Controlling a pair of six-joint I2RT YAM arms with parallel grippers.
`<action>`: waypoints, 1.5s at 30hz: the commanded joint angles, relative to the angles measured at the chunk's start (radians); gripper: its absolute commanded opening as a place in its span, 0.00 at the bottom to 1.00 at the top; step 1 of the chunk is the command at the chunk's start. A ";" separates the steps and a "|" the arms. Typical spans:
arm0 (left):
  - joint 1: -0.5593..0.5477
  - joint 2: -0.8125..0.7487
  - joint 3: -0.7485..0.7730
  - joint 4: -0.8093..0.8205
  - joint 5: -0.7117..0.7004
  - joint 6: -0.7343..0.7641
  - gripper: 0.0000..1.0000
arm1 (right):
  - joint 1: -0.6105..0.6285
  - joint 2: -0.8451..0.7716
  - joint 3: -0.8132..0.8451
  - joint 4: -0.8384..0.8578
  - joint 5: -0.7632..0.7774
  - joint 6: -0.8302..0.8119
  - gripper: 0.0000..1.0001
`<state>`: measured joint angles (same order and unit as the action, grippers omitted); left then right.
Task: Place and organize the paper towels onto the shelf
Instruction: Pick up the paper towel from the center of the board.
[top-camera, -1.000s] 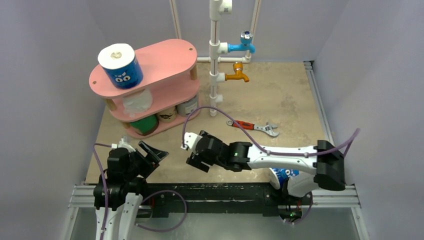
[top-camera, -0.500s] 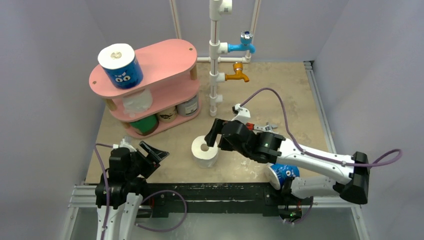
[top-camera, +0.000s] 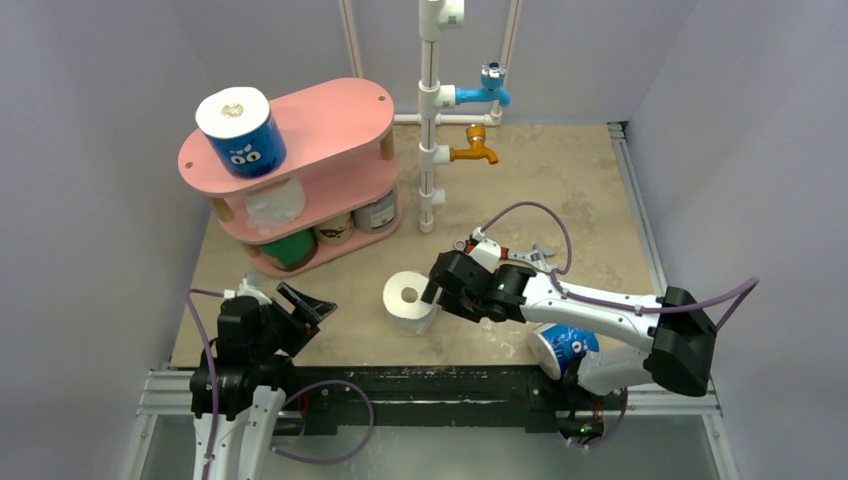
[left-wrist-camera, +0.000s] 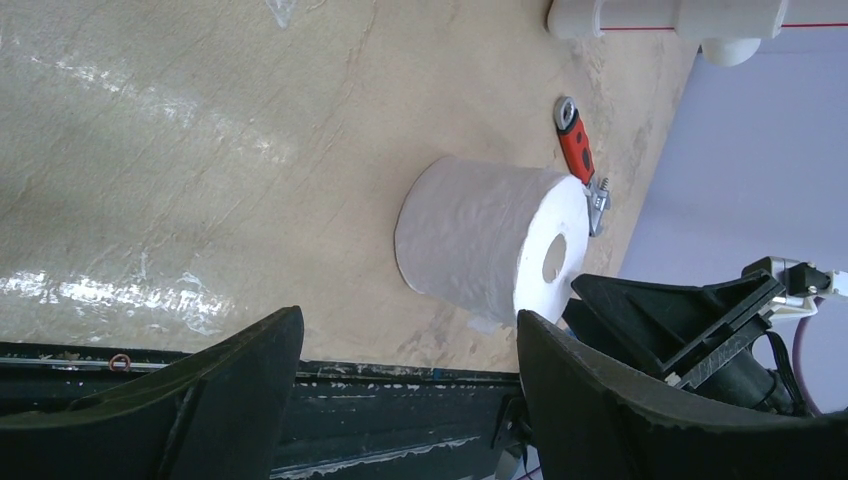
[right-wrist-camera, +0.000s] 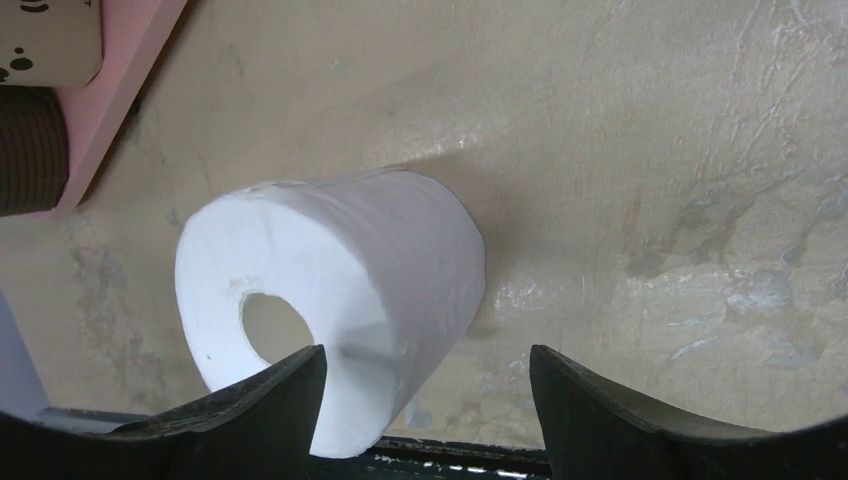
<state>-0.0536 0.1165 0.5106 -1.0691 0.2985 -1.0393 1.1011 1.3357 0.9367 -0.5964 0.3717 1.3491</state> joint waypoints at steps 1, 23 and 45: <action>-0.005 -0.009 0.025 -0.074 -0.026 -0.009 0.77 | -0.001 0.008 -0.002 0.049 -0.017 0.031 0.74; -0.006 -0.025 0.008 -0.078 -0.030 -0.012 0.77 | -0.001 0.127 0.047 0.103 -0.092 -0.052 0.65; -0.009 -0.020 0.013 -0.085 -0.048 -0.013 0.77 | -0.057 0.197 0.556 -0.014 0.001 -0.244 0.10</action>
<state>-0.0559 0.0998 0.5106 -1.0706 0.2806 -1.0569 1.0859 1.4956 1.3602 -0.6361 0.3386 1.1625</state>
